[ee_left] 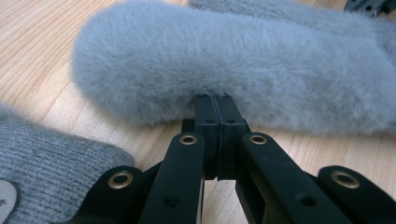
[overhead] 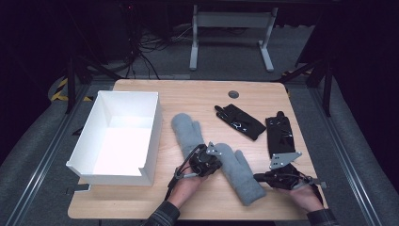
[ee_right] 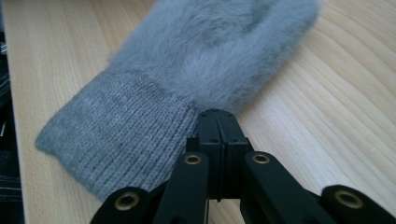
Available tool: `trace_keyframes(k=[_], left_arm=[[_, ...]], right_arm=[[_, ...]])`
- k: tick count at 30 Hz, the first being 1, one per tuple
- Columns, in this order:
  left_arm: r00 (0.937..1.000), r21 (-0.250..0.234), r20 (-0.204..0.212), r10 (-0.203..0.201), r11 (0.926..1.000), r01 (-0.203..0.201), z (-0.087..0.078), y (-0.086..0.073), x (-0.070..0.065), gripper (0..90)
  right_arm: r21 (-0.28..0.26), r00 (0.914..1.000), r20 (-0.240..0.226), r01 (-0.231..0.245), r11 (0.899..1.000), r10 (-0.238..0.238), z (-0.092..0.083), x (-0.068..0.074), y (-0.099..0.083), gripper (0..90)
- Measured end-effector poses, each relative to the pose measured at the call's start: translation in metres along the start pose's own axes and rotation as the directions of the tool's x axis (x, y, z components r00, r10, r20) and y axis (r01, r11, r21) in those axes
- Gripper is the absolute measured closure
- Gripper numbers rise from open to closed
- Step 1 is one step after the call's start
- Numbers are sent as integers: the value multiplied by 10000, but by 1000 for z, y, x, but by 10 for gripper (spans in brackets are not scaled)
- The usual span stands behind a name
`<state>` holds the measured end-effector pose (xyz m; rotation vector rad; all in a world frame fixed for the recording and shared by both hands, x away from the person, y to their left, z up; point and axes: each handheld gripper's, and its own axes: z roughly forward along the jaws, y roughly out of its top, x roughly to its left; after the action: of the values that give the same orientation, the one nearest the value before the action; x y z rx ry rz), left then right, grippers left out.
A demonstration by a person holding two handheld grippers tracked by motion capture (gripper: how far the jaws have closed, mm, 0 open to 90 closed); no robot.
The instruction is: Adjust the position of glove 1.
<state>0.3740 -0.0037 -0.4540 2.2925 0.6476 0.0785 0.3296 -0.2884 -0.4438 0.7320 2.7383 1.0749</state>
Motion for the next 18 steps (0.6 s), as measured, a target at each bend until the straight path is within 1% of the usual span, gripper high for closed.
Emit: trace_keyframes(k=[2,3,4,6,7,11,17,18], left_arm=[[10000,13,19,-23,10000,23,0,0,0,900],[10000,-17,14,-27,10000,27,0,0,-1,900],[10000,-15,32,-34,10000,34,0,0,-1,900],[10000,44,71,-57,10000,56,-1,0,0,900],[10000,-25,54,-81,10000,81,0,-1,0,900],[10000,-70,-4,-65,10000,65,-2,-1,1,900],[9999,-104,-24,-117,9999,117,-3,-2,3,900],[9999,-118,-23,-112,9999,112,-3,-2,3,900]], right_arm=[[-16,9997,-244,82,10000,-82,3,3,2,900],[-16,9997,-244,82,10000,-82,3,3,2,900],[-40,9989,-443,152,9999,-153,6,6,4,900],[-73,9978,-620,218,9997,-222,9,8,6,900],[-72,9973,-688,238,9997,-243,10,10,7,900],[-91,9934,-1061,435,9990,-442,17,16,13,900],[-87,9886,-1322,718,9974,-723,27,23,21,900],[-85,9871,-1390,794,9968,-798,31,26,24,900]])
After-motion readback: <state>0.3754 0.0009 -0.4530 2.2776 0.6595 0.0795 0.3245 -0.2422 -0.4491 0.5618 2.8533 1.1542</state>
